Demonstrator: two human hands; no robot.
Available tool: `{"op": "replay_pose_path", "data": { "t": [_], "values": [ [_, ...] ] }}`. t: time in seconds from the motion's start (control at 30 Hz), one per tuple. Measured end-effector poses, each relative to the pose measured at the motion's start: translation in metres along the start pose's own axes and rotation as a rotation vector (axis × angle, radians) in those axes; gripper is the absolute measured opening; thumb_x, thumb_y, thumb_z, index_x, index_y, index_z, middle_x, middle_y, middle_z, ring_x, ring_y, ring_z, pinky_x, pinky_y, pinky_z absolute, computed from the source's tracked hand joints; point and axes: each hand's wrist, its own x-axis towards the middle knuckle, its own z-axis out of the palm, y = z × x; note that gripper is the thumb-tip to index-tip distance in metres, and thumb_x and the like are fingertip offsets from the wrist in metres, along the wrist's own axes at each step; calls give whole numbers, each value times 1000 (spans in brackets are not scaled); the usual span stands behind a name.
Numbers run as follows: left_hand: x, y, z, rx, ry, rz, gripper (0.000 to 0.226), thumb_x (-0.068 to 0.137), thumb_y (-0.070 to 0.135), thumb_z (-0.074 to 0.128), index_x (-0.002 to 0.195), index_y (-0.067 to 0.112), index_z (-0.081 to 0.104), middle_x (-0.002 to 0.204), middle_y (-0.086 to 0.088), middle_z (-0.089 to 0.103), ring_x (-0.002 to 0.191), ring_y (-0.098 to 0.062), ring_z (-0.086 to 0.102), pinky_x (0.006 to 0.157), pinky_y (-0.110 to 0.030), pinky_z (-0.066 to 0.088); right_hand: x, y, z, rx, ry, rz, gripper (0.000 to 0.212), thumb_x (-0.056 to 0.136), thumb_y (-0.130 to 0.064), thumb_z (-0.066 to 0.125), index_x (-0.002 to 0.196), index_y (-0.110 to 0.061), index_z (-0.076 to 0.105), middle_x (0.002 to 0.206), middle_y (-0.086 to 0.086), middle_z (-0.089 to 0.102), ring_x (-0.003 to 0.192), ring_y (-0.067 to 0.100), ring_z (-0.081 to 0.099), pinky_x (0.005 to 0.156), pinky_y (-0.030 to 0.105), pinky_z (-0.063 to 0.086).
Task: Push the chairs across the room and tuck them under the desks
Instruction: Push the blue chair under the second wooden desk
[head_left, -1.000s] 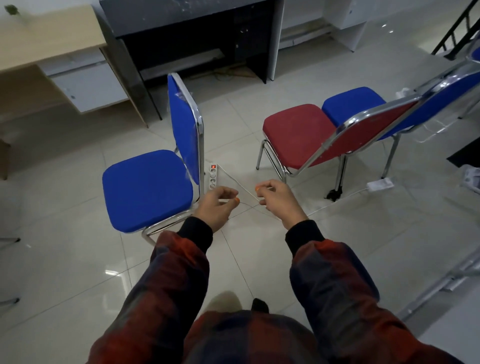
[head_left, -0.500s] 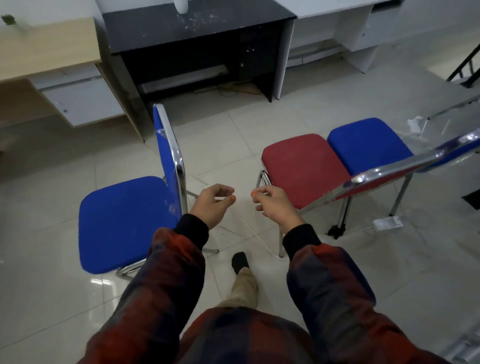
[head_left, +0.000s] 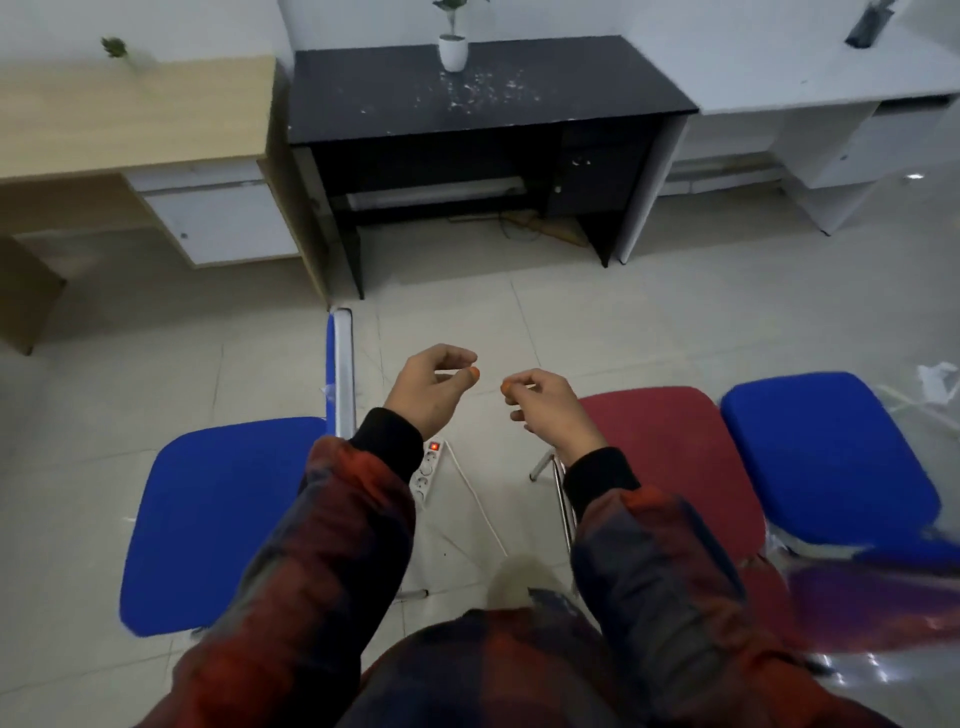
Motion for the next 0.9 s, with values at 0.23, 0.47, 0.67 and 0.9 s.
{"op": "replay_pose_path", "data": {
  "t": [0.23, 0.47, 0.67, 0.9],
  "values": [
    [56, 3, -53, -89, 326, -41, 12, 91, 10, 60, 102, 12, 66, 96, 7, 65, 85, -7, 61, 70, -12, 47, 100, -63, 44, -142, -251, -102, 9, 94, -22, 58, 91, -23, 67, 98, -3, 66, 82, 17, 64, 65, 24, 43],
    [104, -1, -108, -168, 809, -153, 10, 91, 8, 59, 96, 13, 67, 94, 4, 67, 82, -8, 61, 67, -9, 47, 195, -153, 105, -315, -550, -283, 5, 95, -26, 60, 95, -24, 65, 101, -1, 66, 87, 18, 64, 64, 23, 43],
    [95, 1, -121, -221, 1042, -311, 11, 93, 13, 59, 101, 14, 66, 93, 8, 63, 77, -4, 56, 63, -16, 43, 221, -191, 158, -437, -801, -397, 6, 91, -24, 62, 88, -28, 66, 98, 0, 68, 97, 21, 66, 84, 36, 55],
    [49, -15, -105, -241, 1387, -449, 10, 92, 14, 61, 93, 23, 64, 104, 4, 65, 96, -12, 61, 77, -18, 45, 196, -192, 216, -604, -1192, -533, 6, 93, -19, 61, 94, -21, 66, 91, -1, 66, 85, 20, 63, 84, 37, 54]
  ]
}}
